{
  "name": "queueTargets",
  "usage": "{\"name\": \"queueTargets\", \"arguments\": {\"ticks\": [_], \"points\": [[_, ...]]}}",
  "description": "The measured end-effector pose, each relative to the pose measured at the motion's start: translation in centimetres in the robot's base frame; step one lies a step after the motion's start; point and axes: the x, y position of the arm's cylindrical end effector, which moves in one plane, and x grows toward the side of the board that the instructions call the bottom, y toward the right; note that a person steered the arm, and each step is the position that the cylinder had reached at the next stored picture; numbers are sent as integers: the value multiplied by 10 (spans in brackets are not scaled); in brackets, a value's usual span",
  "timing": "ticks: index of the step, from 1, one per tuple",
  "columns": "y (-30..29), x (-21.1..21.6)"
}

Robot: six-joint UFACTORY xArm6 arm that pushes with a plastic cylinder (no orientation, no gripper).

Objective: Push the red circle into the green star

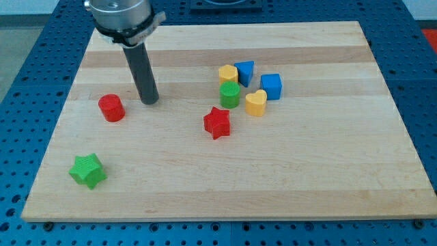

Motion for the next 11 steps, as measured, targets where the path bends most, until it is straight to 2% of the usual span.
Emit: {"name": "queueTargets", "arguments": {"ticks": [2,4,6,9,10,11], "points": [[-59,-5],[-58,2],[-58,43],[-47,93],[-33,91],[20,91]]}}
